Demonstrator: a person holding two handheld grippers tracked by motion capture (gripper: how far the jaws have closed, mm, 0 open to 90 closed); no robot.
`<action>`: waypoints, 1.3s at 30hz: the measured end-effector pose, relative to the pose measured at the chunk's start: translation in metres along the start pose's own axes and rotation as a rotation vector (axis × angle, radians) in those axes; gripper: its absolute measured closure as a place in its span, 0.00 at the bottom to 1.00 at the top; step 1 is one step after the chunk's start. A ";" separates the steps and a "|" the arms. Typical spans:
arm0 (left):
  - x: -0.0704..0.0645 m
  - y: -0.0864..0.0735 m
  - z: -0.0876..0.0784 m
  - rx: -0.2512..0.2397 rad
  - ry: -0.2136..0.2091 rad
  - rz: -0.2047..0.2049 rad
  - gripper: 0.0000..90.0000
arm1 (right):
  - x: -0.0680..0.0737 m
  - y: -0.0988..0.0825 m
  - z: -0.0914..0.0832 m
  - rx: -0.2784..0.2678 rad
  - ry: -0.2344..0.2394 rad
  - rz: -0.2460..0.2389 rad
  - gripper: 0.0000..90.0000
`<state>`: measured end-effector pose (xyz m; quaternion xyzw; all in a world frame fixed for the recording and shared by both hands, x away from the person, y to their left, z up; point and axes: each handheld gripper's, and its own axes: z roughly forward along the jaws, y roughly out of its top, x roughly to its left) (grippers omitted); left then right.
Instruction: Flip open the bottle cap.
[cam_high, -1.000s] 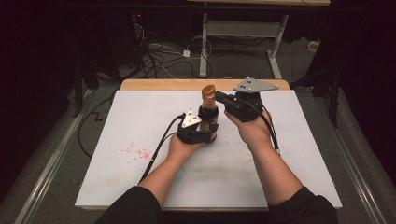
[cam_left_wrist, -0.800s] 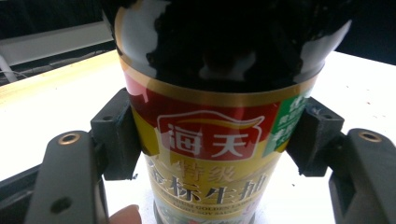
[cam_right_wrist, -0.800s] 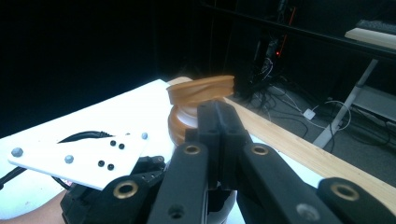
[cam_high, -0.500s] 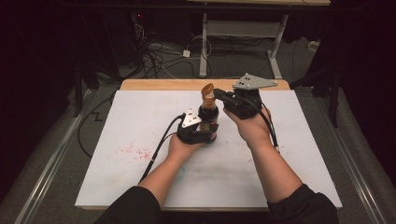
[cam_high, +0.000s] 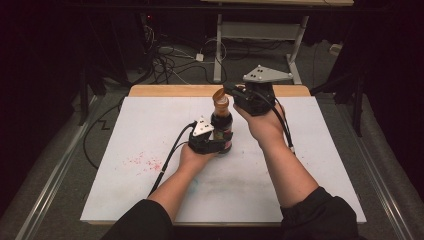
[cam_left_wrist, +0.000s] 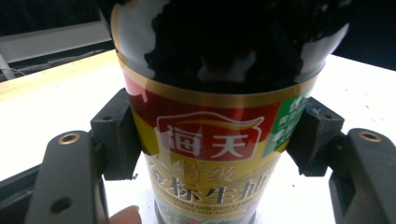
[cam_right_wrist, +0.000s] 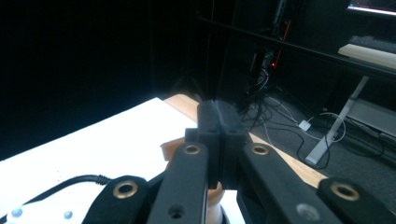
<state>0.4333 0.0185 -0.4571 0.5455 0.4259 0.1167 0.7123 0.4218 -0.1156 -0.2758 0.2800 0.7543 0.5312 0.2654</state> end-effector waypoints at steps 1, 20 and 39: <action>0.000 0.000 0.000 0.000 0.000 0.002 0.32 | 0.000 0.000 0.001 -0.005 0.001 0.005 1.00; -0.005 -0.004 0.000 0.000 -0.008 0.043 0.32 | 0.021 0.017 0.025 0.008 0.036 -0.040 1.00; -0.003 -0.003 0.001 -0.006 -0.006 0.020 0.32 | 0.023 0.021 0.033 0.022 0.037 -0.056 1.00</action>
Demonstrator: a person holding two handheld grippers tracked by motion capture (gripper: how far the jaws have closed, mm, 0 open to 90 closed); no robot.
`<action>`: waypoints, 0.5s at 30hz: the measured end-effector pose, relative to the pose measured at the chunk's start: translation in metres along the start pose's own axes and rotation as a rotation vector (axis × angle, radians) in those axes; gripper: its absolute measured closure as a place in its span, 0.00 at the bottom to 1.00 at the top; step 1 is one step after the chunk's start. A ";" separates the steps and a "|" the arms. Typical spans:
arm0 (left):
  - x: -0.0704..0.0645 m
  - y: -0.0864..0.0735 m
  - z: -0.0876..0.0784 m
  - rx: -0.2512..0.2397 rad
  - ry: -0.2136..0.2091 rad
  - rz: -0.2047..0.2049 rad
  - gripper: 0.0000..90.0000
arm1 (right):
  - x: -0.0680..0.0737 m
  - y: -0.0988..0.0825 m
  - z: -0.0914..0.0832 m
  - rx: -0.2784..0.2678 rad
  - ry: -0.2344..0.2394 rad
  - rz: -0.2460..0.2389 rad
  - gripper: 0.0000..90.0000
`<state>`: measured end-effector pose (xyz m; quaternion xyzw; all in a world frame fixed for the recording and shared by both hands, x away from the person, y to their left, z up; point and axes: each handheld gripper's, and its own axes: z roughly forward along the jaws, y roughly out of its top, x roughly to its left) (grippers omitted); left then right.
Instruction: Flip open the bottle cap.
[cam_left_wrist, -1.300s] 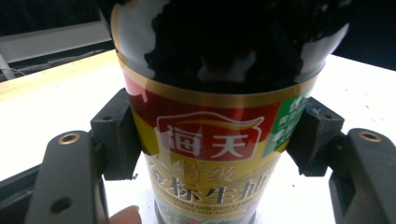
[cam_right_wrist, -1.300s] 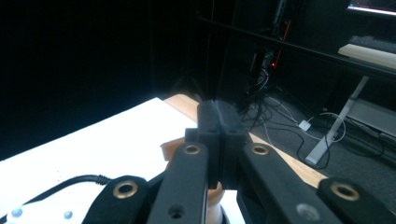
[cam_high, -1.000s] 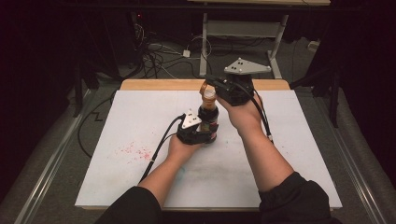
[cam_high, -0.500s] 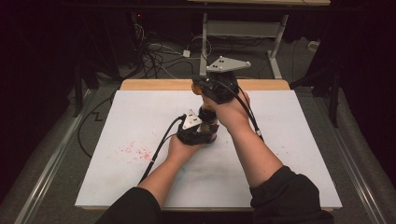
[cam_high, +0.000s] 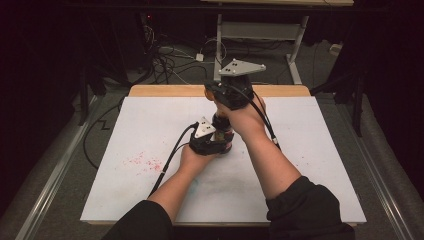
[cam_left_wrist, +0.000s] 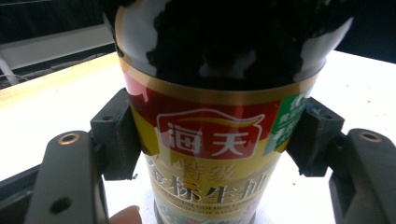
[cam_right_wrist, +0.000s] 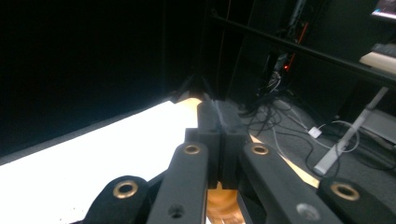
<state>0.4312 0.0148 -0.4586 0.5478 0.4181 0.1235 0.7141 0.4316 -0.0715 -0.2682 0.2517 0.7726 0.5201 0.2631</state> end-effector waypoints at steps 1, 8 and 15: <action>0.000 0.000 0.000 -0.001 0.000 -0.002 0.32 | -0.001 0.000 -0.003 -0.003 -0.002 0.000 1.00; 0.000 0.001 0.000 0.001 0.003 -0.004 0.32 | -0.010 -0.011 -0.020 0.000 -0.032 0.008 1.00; 0.000 0.002 0.001 0.009 0.006 -0.005 0.32 | -0.023 -0.035 -0.036 0.015 -0.058 0.041 1.00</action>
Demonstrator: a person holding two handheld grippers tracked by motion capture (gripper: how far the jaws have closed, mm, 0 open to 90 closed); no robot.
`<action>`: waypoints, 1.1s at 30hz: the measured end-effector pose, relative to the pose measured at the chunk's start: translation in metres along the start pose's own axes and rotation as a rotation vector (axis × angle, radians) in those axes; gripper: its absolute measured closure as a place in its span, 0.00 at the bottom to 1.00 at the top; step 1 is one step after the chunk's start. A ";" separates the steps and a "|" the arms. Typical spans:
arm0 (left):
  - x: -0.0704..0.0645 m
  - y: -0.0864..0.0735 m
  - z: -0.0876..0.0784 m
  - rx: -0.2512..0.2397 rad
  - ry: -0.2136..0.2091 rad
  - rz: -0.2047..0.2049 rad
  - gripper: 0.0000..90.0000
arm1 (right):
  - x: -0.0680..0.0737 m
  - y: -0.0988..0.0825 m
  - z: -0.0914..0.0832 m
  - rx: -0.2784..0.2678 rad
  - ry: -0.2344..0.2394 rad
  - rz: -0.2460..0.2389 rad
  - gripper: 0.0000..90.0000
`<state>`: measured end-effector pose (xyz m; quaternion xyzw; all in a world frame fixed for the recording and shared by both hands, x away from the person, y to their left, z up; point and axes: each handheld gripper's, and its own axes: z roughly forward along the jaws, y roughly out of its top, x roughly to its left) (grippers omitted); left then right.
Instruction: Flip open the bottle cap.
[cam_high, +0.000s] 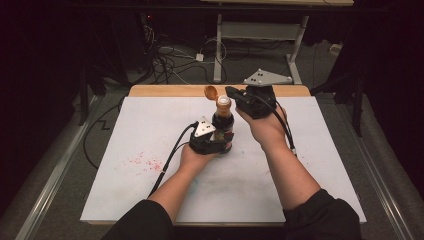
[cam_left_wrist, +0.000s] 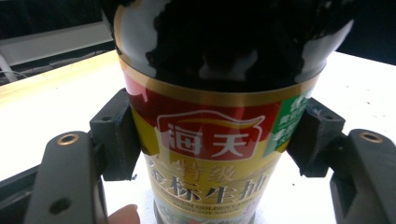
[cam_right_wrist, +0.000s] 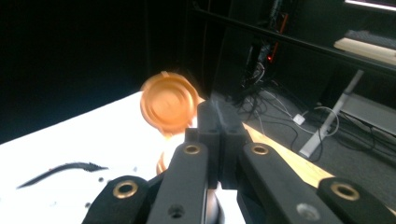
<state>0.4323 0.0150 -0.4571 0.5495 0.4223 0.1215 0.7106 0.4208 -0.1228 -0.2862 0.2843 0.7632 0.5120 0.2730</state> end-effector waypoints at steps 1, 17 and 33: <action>0.000 0.000 0.000 0.000 0.000 -0.001 0.32 | -0.002 -0.003 -0.001 0.001 -0.002 0.004 1.00; 0.000 0.004 0.000 0.035 0.003 -0.007 0.31 | -0.019 -0.054 -0.009 0.008 -0.003 0.049 0.74; 0.010 0.007 -0.017 0.108 0.008 -0.064 0.00 | -0.021 -0.085 -0.004 -0.005 0.000 0.073 0.00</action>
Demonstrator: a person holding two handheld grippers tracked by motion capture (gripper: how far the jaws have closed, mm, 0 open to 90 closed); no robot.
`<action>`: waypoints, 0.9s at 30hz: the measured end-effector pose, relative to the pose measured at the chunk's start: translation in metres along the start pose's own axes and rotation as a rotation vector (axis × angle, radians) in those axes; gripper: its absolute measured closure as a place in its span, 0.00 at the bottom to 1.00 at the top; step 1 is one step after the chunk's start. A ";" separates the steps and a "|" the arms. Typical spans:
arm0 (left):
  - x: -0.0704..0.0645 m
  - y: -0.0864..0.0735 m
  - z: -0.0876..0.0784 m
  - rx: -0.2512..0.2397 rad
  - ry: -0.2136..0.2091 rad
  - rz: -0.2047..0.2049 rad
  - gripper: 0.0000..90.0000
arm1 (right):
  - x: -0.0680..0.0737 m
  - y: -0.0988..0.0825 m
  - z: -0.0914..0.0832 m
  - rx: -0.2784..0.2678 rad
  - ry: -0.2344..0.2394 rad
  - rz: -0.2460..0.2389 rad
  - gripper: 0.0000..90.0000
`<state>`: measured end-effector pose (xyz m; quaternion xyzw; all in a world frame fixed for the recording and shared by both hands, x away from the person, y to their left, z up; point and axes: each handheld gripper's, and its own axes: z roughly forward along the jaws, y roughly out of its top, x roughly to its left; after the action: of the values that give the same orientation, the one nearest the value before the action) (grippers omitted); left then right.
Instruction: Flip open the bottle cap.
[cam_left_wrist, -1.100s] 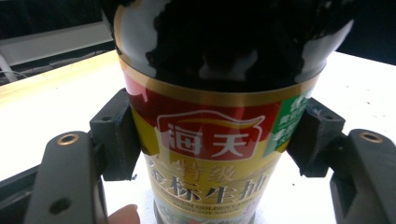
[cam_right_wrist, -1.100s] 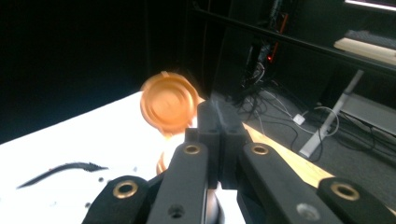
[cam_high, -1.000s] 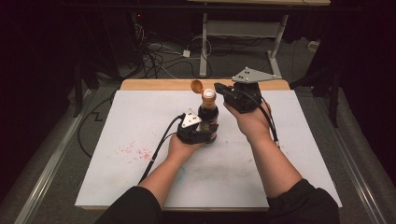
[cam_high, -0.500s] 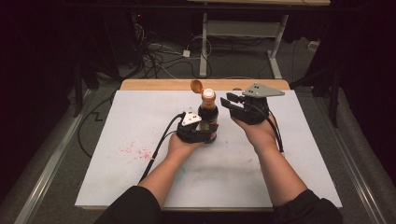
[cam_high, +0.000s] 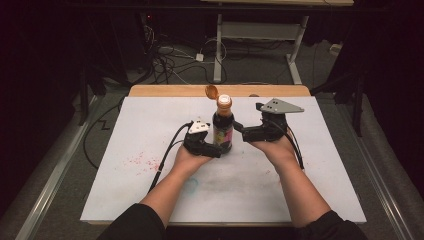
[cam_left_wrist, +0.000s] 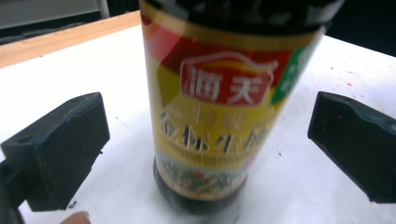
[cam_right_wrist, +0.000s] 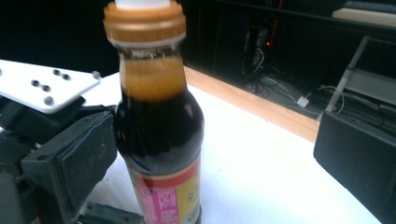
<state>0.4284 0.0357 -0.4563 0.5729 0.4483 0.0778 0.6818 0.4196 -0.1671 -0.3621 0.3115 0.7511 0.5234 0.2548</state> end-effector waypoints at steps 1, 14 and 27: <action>0.001 0.000 -0.002 0.001 0.005 -0.004 0.00 | 0.000 -0.002 0.000 -0.001 -0.011 -0.001 0.00; 0.018 -0.006 -0.037 0.026 0.049 0.004 0.00 | 0.000 -0.041 -0.001 0.041 -0.017 0.025 0.00; 0.034 -0.016 -0.087 0.040 0.112 0.020 0.00 | 0.004 -0.096 -0.013 0.103 -0.038 0.058 0.00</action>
<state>0.3813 0.1137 -0.4824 0.5857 0.4815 0.1075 0.6431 0.3885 -0.1967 -0.4487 0.3557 0.7627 0.4852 0.2373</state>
